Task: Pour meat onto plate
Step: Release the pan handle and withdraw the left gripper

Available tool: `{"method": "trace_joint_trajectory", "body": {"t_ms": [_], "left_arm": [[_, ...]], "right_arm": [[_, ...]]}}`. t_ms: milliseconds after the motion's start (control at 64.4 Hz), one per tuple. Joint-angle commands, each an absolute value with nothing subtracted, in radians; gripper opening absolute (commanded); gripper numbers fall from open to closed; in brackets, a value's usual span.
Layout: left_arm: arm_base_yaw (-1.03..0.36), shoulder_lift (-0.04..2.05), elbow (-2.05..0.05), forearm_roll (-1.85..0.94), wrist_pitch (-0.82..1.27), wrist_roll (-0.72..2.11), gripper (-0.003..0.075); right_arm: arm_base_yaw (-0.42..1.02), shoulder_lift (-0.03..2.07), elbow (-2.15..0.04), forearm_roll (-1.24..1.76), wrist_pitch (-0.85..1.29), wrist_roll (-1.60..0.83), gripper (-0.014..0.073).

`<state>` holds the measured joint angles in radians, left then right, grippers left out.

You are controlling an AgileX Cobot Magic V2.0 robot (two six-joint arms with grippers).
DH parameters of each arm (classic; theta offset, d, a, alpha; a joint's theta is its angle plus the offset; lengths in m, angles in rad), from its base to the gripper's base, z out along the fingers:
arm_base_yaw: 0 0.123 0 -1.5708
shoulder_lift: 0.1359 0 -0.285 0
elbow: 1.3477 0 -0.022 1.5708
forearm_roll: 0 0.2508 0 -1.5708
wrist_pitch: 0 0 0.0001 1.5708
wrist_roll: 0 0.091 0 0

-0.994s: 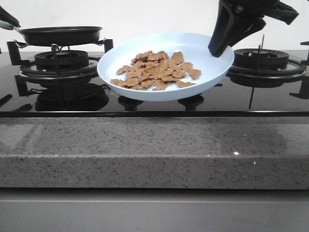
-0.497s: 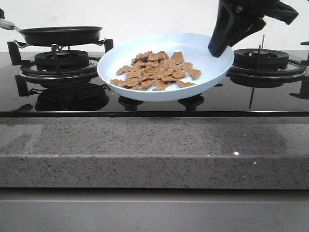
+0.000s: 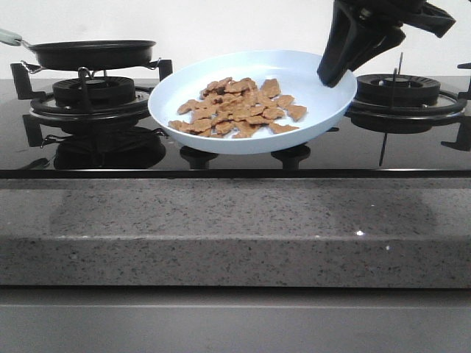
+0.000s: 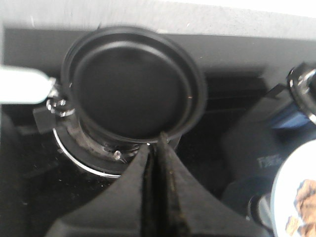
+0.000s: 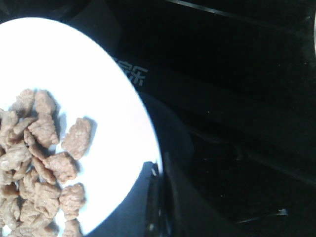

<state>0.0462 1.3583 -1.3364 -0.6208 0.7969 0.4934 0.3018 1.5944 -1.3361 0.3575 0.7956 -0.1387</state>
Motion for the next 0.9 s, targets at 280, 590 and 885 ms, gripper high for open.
{"method": "trace_joint_trajectory", "body": {"t_ms": [280, 590, 885], "left_arm": [[-0.228, 0.959, -0.935, -0.357, 0.315, 0.349, -0.0021], [-0.275, 0.643, -0.591, -0.342, 0.176, 0.342, -0.0020], [-0.275, 0.551, -0.558, -0.344, 0.136, 0.342, -0.0020]], "right_arm": [[0.299, 1.551, -1.364, 0.383, 0.756, -0.143, -0.0060], [0.299, 1.551, -1.364, 0.386, 0.756, -0.143, -0.0060], [0.299, 1.551, -1.364, 0.386, 0.756, -0.143, -0.0060]]}}
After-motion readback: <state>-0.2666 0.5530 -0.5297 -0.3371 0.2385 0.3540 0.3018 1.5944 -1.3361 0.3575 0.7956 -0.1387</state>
